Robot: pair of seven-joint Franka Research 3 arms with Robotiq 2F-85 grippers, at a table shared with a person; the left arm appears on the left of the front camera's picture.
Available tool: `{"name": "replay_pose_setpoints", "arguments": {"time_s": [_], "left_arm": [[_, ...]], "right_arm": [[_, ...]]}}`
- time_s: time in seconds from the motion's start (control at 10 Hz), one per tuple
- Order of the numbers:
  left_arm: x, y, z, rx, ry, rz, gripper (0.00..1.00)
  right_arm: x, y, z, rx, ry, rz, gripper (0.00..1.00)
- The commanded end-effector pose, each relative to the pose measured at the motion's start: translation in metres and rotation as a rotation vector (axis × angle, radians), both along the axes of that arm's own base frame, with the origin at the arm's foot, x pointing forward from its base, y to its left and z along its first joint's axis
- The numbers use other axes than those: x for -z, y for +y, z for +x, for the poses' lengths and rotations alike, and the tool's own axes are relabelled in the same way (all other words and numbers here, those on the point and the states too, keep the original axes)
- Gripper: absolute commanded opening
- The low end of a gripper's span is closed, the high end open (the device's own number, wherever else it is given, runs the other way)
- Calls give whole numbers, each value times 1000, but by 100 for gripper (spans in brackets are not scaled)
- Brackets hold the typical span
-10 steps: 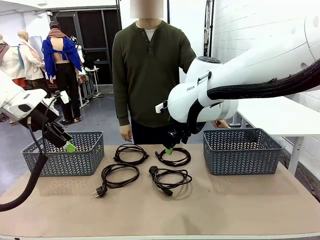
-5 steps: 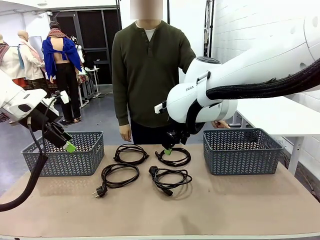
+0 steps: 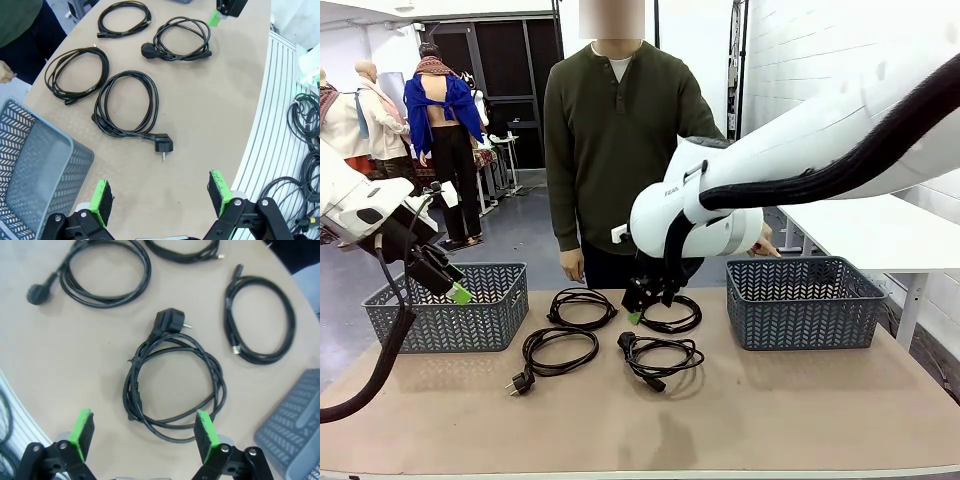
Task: Organize the cables according to human instructions.
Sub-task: Pick up a bundle of cables and place it in the basket indicated by the human.
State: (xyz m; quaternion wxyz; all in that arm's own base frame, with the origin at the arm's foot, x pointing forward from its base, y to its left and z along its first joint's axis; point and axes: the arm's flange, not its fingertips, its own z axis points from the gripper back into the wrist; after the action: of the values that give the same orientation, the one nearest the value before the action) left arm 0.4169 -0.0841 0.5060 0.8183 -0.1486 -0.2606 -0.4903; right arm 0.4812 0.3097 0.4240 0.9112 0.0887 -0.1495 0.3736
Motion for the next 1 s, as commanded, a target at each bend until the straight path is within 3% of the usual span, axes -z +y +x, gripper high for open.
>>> {"name": "replay_pose_setpoints", "arguments": {"time_s": [0.0,0.4,0.9], "left_arm": [[1,3,2,17,-6,-17,100],[1,3,2,17,-6,-17,100],[1,3,2,17,-6,-17,100]], "right_arm": [[15,12,10,32,41,-39,100],[51,21,21,80,133,-59,100],[79,42,28,87,194,-101,100]]}}
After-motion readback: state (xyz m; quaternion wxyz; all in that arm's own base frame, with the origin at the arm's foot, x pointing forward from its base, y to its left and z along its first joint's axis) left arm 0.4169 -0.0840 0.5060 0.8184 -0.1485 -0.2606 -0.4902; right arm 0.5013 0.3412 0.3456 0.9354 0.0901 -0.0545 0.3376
